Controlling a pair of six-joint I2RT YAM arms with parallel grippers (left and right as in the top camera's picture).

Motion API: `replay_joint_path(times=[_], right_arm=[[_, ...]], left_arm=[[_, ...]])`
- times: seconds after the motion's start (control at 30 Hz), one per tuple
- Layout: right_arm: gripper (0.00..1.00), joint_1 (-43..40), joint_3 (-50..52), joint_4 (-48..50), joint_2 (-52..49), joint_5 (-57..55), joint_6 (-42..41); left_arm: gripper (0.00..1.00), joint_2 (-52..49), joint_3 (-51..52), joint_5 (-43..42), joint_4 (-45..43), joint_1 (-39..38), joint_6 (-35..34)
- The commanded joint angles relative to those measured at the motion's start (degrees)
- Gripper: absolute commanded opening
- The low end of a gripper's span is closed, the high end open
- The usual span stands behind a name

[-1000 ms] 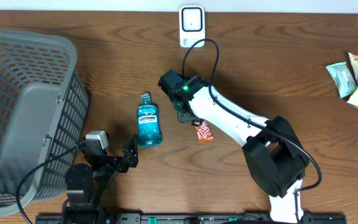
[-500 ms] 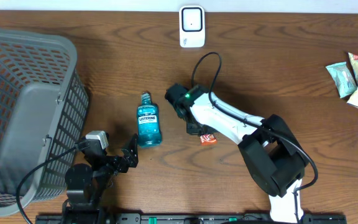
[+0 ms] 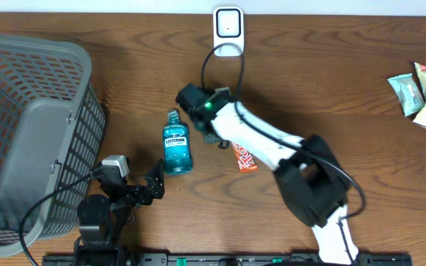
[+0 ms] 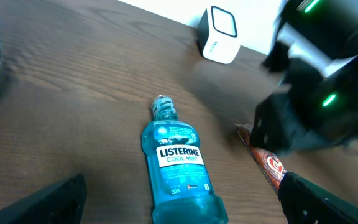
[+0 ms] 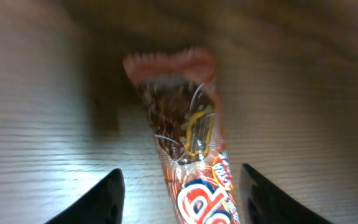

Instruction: Scan the item barcode

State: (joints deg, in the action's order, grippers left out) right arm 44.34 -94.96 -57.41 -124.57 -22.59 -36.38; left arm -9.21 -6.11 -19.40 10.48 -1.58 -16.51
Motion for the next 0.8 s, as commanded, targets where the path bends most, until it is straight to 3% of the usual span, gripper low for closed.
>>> replay_joint_path(times=[0.0,0.3,0.37,0.47,0.6,0.77], right_arm=[[0.49,1.2,0.74,-1.22,-3.21,-6.64,2.08],[0.36,0.28,2.82,-5.88,-9.94,-7.69,6.29],[0.27,-0.2,3.45,-7.72,-12.55,-7.23,7.21],[0.03,-0.2,3.58,-8.61,-15.63,-5.07,11.63],[0.01,-0.7,3.48,-7.89,-16.9,4.63,15.54],[0.01,-3.19,1.4,-9.03,-11.17,14.78,23.63]], left_arm=[[0.98,0.24,-0.22,-0.52,0.02,0.28,-0.11],[0.98,0.24,-0.22,-0.52,0.02,0.28,-0.11],[0.98,0.24,-0.22,-0.52,0.02,0.28,-0.11],[0.98,0.24,-0.22,-0.52,0.02,0.28,-0.11],[0.98,0.24,-0.22,-0.52,0.02,0.28,-0.11],[0.98,0.24,-0.22,-0.52,0.02,0.28,-0.11]])
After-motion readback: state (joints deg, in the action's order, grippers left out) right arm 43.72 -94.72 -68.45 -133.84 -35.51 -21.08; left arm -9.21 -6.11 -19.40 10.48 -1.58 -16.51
